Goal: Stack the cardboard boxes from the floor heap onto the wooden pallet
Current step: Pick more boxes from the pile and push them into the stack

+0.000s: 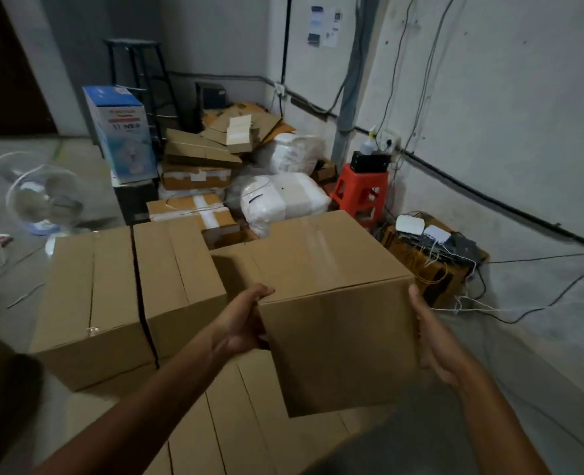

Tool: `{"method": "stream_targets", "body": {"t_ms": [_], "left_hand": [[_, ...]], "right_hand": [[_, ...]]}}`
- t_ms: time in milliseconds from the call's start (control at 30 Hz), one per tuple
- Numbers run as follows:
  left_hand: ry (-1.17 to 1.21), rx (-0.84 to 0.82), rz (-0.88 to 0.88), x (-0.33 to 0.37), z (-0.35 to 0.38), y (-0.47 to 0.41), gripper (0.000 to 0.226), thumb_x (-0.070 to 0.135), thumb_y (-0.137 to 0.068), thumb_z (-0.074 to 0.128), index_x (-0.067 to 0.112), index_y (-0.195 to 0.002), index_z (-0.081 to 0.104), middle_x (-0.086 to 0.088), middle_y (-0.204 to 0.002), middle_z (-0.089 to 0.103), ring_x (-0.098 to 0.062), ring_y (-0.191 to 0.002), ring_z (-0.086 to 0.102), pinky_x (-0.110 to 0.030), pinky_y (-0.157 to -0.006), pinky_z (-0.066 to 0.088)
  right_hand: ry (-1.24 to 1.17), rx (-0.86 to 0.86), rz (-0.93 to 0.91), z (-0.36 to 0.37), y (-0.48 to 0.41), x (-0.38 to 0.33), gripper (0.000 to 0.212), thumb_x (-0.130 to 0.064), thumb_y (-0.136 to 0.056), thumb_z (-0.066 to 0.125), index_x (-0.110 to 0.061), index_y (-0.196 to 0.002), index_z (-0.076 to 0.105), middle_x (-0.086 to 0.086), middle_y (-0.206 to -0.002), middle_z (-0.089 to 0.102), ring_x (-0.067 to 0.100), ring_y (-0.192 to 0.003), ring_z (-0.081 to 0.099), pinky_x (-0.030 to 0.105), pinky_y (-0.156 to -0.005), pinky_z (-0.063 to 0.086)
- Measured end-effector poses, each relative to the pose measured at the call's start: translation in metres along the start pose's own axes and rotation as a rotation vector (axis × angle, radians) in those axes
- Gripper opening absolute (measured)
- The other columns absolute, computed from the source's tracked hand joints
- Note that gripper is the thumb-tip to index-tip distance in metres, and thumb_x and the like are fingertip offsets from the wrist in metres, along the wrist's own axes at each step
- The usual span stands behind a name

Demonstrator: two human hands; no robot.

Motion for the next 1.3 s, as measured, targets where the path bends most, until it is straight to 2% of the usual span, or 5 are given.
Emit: {"method": "stream_targets", "body": {"t_ms": [133,467,733,1067,1300], "left_hand": [[-0.03,0.139,0.093,-0.02,0.031,-0.032,0.07,0.046,-0.073,0.071,0.012,-0.133,0.055,-0.024,-0.136,0.051,-0.041,-0.117,0.051,-0.049,-0.094,0.046],[0.137,0.341,0.193,-0.036,0.056,-0.067,0.048,0.031,-0.087,0.062,0.006,-0.128,0.057,-0.023,-0.136,0.053,-0.043,-0.128,0.047,-0.054,-0.104,0.041],[0.195,0.538,0.265,0.012,0.022,-0.092,0.019,0.021,-0.095,0.049,0.006,-0.1,0.06,-0.015,-0.099,0.061,-0.03,-0.089,0.057,-0.038,-0.073,0.045],[-0.375,0.854,0.342,0.064,-0.076,-0.2,0.06,0.038,-0.103,0.049,0.021,-0.156,0.024,-0.008,-0.152,0.041,-0.027,-0.134,0.046,-0.038,-0.104,0.041],[-0.81,0.913,0.508,0.075,-0.153,-0.292,0.059,0.06,-0.099,0.037,0.036,-0.153,0.032,0.009,-0.159,0.036,-0.017,-0.149,0.028,-0.052,-0.12,0.029]], "right_hand": [[0.139,-0.007,0.186,-0.057,-0.058,-0.005,0.095,-0.098,-0.062,0.042,-0.04,-0.138,0.05,0.013,-0.135,0.055,0.042,-0.128,0.048,0.076,-0.097,0.034],[0.123,-0.086,0.209,-0.071,-0.166,-0.019,0.068,-0.061,-0.093,0.052,-0.032,-0.152,0.034,0.009,-0.162,0.029,0.043,-0.142,0.033,0.071,-0.09,0.047],[0.056,-0.096,0.192,-0.005,-0.231,-0.003,0.067,-0.056,-0.096,0.051,-0.027,-0.154,0.034,0.007,-0.163,0.024,0.037,-0.144,0.03,0.065,-0.104,0.039],[-0.011,-0.101,0.294,0.068,-0.393,0.038,0.07,-0.051,-0.091,0.062,-0.024,-0.152,0.039,0.007,-0.16,0.031,0.038,-0.144,0.029,0.071,-0.105,0.034],[-0.043,-0.184,0.204,0.123,-0.515,0.098,0.084,-0.059,-0.084,0.066,-0.022,-0.153,0.036,0.007,-0.153,0.041,0.033,-0.134,0.043,0.064,-0.106,0.039]]}}
Point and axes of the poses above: each hand's wrist, its own y-axis away from the middle knuckle, its own z-axis out of the palm, x = y × z, the point moved 6 cm from there along -y, towards the middle knuckle
